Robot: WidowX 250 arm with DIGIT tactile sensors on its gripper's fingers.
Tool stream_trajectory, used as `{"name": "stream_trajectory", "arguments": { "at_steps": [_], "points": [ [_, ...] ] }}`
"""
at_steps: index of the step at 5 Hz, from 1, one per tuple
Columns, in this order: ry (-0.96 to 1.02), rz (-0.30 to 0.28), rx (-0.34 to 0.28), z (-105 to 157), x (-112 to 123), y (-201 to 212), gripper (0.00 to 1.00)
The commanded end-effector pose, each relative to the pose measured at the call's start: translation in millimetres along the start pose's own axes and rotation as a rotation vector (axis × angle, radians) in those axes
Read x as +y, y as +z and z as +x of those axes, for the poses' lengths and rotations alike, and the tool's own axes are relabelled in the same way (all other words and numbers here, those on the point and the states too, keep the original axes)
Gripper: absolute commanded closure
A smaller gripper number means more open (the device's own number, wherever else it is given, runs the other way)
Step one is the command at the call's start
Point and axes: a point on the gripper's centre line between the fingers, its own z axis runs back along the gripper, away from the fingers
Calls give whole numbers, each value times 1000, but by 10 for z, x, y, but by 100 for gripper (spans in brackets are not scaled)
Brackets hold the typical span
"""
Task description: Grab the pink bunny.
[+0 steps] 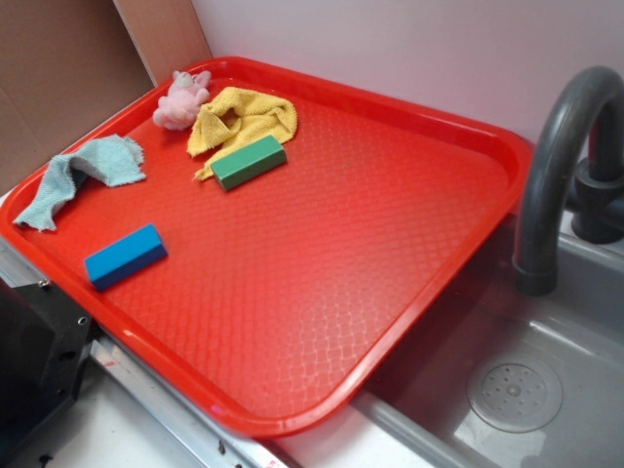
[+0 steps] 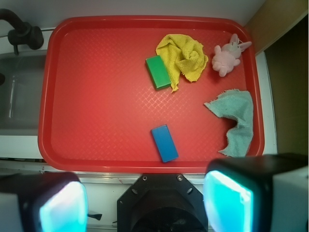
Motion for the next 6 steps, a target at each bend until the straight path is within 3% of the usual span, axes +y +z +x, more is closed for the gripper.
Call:
{"name": "stream_trajectory", "arguments": {
  "at_steps": [1,2,3,4,5,6],
  "points": [
    [0,0,0,0,0,0,0],
    [244,-36,-155,252,324,-201,0],
    [484,19,-230,517,687,-385,0],
    [720,98,-284,599,986,-564,0],
    [899,202,-275,746,1346,-820,0],
    [981,299,-325,1054,1704,-1105,0]
  ]
}}
